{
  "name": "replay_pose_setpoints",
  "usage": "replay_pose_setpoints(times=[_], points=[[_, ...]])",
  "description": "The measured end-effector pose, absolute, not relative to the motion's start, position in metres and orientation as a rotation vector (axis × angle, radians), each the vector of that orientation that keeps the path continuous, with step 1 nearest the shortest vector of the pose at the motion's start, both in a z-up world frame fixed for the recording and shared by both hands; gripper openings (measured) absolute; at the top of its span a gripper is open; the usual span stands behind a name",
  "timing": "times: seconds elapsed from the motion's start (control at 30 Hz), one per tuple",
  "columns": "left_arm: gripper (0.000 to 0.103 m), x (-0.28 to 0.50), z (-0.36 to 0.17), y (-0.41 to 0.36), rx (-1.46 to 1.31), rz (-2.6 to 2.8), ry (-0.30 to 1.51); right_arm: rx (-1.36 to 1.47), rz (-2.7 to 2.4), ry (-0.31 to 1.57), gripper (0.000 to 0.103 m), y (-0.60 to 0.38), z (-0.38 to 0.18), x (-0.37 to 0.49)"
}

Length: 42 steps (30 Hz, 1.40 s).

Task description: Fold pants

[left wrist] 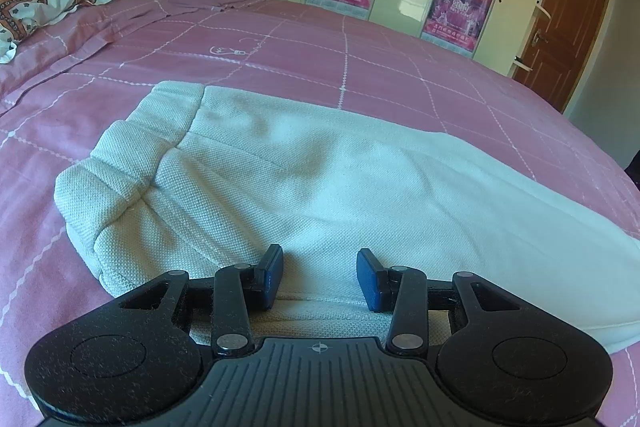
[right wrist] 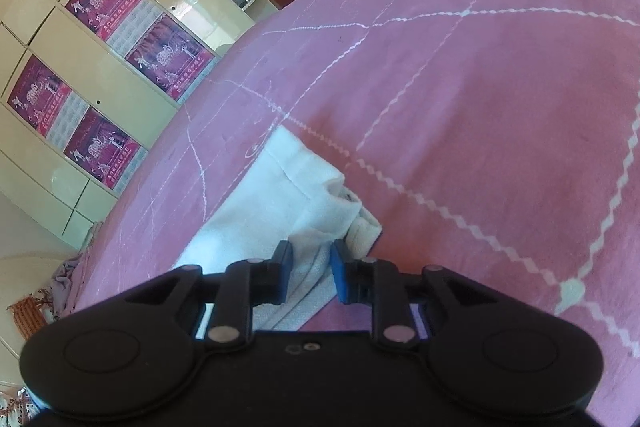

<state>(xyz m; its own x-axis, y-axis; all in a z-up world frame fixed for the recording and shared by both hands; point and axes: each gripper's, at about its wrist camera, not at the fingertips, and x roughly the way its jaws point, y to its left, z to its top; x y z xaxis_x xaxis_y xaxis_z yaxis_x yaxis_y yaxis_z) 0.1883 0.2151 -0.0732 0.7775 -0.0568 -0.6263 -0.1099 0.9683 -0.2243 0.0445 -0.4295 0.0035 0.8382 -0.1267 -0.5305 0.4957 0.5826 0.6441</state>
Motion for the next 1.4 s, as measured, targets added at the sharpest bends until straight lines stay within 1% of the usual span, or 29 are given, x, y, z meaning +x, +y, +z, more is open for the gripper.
replay_pose_setpoints(times=[0.2,0.33,0.4,0.43,0.5,0.63,0.73,0.87,1.0,1.07,1.1,1.17,1.23,1.27,1.3,1.33,1.4], points=[[0.041,0.189,-0.074,0.215,-0.261,0.027,0.680,0.954,-0.407,0.499,0.021,-0.432,0.006,0.054],[0.041,0.188,-0.074,0.216,-0.265,0.026,0.678,1.117,-0.398,0.490,0.021,-0.444,0.000,0.049],[0.042,0.188,-0.074,0.216,-0.267,0.024,0.676,1.189,-0.395,0.476,0.020,-0.449,-0.006,0.046],[0.042,0.188,-0.074,0.216,-0.269,0.023,0.675,1.190,-0.398,0.480,0.019,-0.449,-0.006,0.047],[0.042,0.188,-0.074,0.218,-0.273,0.020,0.674,1.155,-0.399,0.496,0.012,-0.447,-0.006,0.052],[0.042,0.187,-0.075,0.218,-0.279,0.016,0.672,1.062,-0.389,0.496,0.009,-0.442,0.003,0.056],[0.042,0.187,-0.075,0.219,-0.280,0.012,0.671,0.923,-0.405,0.502,0.009,-0.430,0.024,0.060],[0.043,0.187,-0.075,0.218,-0.278,0.010,0.670,0.655,-0.340,0.543,0.009,-0.410,0.080,0.104],[0.044,0.187,-0.075,0.219,-0.282,0.009,0.669,0.570,-0.183,0.376,0.009,-0.396,0.152,0.128],[0.044,0.187,-0.075,0.220,-0.290,0.005,0.667,0.564,-0.167,0.328,0.009,-0.396,0.167,0.120],[0.045,0.187,-0.076,0.220,-0.296,0.003,0.665,0.571,-0.190,0.341,0.009,-0.400,0.164,0.116],[0.046,0.186,-0.076,0.222,-0.305,-0.004,0.662,0.638,-0.265,0.422,0.009,-0.417,0.135,0.100],[0.046,0.186,-0.076,0.222,-0.303,-0.009,0.663,0.736,-0.355,0.554,0.009,-0.439,0.086,0.084],[0.047,0.187,-0.076,0.221,-0.299,-0.011,0.664,0.817,-0.402,0.648,0.007,-0.451,0.051,0.077],[0.049,0.187,-0.076,0.220,-0.295,-0.014,0.665,0.886,-0.409,0.687,0.002,-0.460,0.025,0.071],[0.049,0.188,-0.075,0.219,-0.288,-0.015,0.666,0.963,-0.381,0.637,0.002,-0.463,0.009,0.063],[0.052,0.189,-0.075,0.218,-0.279,-0.017,0.668,1.000,-0.382,0.597,0.003,-0.461,0.006,0.057]])
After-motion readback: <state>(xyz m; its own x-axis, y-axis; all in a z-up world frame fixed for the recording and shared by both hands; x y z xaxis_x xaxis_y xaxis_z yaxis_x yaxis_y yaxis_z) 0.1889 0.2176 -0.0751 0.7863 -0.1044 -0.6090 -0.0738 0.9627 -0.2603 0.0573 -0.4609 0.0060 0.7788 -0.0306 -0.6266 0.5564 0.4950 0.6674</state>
